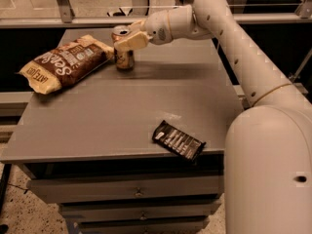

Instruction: Move orange can near brown chip bag

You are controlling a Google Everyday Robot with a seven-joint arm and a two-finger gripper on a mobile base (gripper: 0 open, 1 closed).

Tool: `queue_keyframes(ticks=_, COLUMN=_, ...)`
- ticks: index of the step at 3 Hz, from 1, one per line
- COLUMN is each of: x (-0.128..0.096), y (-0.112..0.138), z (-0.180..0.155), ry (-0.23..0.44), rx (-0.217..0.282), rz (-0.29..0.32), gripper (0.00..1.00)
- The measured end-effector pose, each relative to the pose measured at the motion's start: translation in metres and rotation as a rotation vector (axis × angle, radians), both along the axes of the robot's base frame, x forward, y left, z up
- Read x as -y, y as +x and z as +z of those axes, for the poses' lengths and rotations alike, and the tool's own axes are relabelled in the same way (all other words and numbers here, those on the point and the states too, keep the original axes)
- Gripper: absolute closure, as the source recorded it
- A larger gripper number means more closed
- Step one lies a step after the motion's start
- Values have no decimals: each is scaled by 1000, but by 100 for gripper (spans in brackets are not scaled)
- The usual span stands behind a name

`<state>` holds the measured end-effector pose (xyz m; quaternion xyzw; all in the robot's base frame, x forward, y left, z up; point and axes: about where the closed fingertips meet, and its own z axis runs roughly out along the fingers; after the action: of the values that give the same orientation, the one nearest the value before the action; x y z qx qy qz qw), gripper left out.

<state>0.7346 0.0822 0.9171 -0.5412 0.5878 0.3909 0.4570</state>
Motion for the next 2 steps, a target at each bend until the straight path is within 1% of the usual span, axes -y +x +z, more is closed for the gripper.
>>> queue_keyframes(ticks=2, x=-10, y=1, z=-6, ry=-13, rx=-12, rz=17, gripper=35)
